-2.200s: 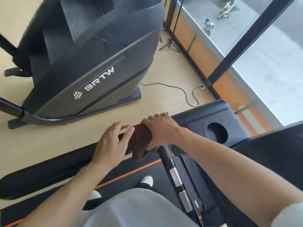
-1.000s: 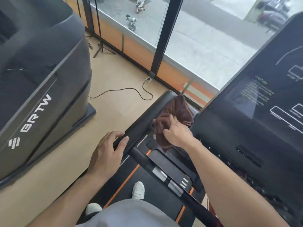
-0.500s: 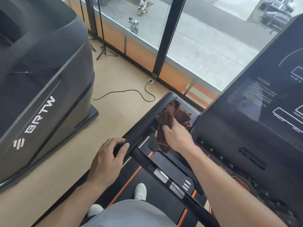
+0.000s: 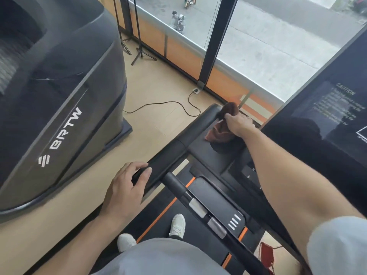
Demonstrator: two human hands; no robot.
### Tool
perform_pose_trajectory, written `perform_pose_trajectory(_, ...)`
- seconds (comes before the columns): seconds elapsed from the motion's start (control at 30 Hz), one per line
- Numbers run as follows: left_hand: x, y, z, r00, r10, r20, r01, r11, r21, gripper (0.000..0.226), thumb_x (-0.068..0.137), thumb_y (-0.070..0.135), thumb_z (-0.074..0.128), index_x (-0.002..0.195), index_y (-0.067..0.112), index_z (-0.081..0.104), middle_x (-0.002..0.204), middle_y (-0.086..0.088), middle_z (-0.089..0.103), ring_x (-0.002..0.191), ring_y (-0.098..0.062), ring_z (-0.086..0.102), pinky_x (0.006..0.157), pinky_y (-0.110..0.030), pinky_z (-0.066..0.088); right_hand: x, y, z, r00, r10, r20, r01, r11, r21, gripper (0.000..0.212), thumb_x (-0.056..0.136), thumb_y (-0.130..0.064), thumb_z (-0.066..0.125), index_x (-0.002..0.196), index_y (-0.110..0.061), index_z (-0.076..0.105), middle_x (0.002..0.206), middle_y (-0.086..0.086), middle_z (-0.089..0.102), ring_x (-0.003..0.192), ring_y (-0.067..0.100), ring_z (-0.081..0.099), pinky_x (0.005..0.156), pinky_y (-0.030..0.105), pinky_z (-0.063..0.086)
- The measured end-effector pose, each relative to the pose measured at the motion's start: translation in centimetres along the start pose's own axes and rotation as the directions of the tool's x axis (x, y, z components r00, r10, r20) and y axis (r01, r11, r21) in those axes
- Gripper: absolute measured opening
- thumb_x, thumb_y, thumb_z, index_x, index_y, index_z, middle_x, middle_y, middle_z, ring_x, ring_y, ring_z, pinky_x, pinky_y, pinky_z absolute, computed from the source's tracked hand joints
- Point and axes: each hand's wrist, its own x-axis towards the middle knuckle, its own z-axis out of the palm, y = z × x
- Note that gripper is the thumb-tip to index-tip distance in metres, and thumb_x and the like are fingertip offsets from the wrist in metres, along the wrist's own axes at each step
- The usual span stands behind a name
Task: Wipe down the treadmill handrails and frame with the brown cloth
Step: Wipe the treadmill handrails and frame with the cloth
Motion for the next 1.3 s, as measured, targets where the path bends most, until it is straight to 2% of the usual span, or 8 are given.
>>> perform_pose_trajectory(0.2,-0.6,-0.3,0.3,0.993,-0.06,-0.097,0.053,0.996,-0.067,0.016,0.101,0.033,0.053,0.11,0.027,0.065,0.108,0.02,0.062,0.106,-0.002,0.056,0.091,-0.025,0.042,-6.9,-3.2,3.4,0.992,-0.128,-0.02,0.127,0.989,-0.073,0.081,0.097,-0.046,0.038,0.165,-0.016,0.007,0.174,0.008,0.001,0.159,0.034,0.001,0.127,0.055,0.001)
perform_pose_trajectory(0.4,-0.3,0.3,0.6,0.994,-0.033,-0.103,0.027,0.998,-0.061,0.016,0.1,0.033,0.054,0.11,0.028,0.065,0.107,0.022,0.061,0.103,0.014,0.053,0.09,-0.019,0.042,-12.7,-4.9,6.4,0.923,-0.385,-0.009,0.376,0.907,-0.19,0.072,0.091,-0.046,0.045,0.157,-0.019,0.031,0.157,0.013,0.04,0.141,0.037,0.037,0.117,0.054,0.025)
perform_pose_trajectory(0.6,-0.9,0.3,-0.4,0.984,-0.091,-0.152,0.079,0.993,-0.083,0.014,0.101,0.035,0.053,0.109,0.029,0.063,0.106,0.023,0.061,0.108,-0.007,0.056,0.092,-0.024,0.041,-4.3,-8.2,3.3,0.927,-0.366,0.08,0.372,0.924,-0.088,0.076,0.088,-0.048,0.036,0.159,-0.023,0.033,0.171,0.009,0.016,0.158,0.035,-0.002,0.125,0.059,-0.007)
perform_pose_trajectory(0.67,-1.0,-0.2,-0.8,0.976,-0.104,-0.191,0.088,0.992,-0.09,0.017,0.101,0.033,0.053,0.109,0.025,0.066,0.109,0.014,0.065,0.111,-0.011,0.058,0.093,-0.028,0.044,-6.7,-10.5,5.1,0.909,-0.403,0.105,0.414,0.899,-0.14,0.068,0.089,-0.047,0.035,0.151,-0.023,0.047,0.165,0.011,0.034,0.157,0.034,0.011,0.125,0.058,-0.004)
perform_pose_trajectory(0.77,-1.5,-1.1,-1.3,0.96,-0.11,-0.258,0.083,0.99,-0.113,0.016,0.102,0.031,0.054,0.108,0.024,0.067,0.109,0.01,0.067,0.11,-0.015,0.06,0.097,-0.036,0.048,-15.4,-13.0,9.9,0.777,-0.611,0.151,0.63,0.752,-0.196,0.05,0.087,-0.046,0.033,0.118,-0.027,0.067,0.122,0.007,0.07,0.128,0.031,0.049,0.12,0.055,0.012)
perform_pose_trajectory(0.97,-2.1,-1.8,-1.9,0.919,-0.111,-0.379,0.076,0.992,-0.105,0.019,0.102,0.032,0.053,0.109,0.02,0.066,0.113,0.004,0.062,0.108,-0.02,0.06,0.094,-0.041,0.049,-22.4,-13.5,14.4,0.51,-0.85,0.129,0.859,0.496,-0.126,0.049,0.086,-0.052,0.031,0.092,-0.022,0.068,0.088,0.001,0.07,0.093,0.027,0.059,0.102,0.048,0.038)
perform_pose_trajectory(1.13,-2.0,-1.5,-2.3,0.945,-0.064,-0.322,0.032,0.994,-0.103,0.025,0.103,0.036,0.047,0.111,0.022,0.066,0.114,0.007,0.063,0.112,-0.015,0.058,0.1,-0.042,0.048,-11.3,-10.6,7.6,0.676,-0.728,0.114,0.733,0.646,-0.213,0.048,0.082,-0.053,0.032,0.107,-0.032,0.067,0.11,-0.004,0.071,0.121,0.024,0.057,0.111,0.045,0.032)
perform_pose_trajectory(1.3,-2.5,-2.0,-2.8,0.952,-0.048,-0.301,0.008,0.991,-0.13,0.028,0.102,0.045,0.046,0.108,0.026,0.065,0.11,0.013,0.062,0.111,-0.017,0.059,0.097,-0.04,0.049,-0.3,-3.2,0.3,0.961,-0.262,-0.09,0.256,0.964,-0.072,0.07,0.085,-0.051,0.035,0.153,-0.032,0.039,0.159,0.004,0.042,0.146,0.031,0.036,0.122,0.055,0.022)
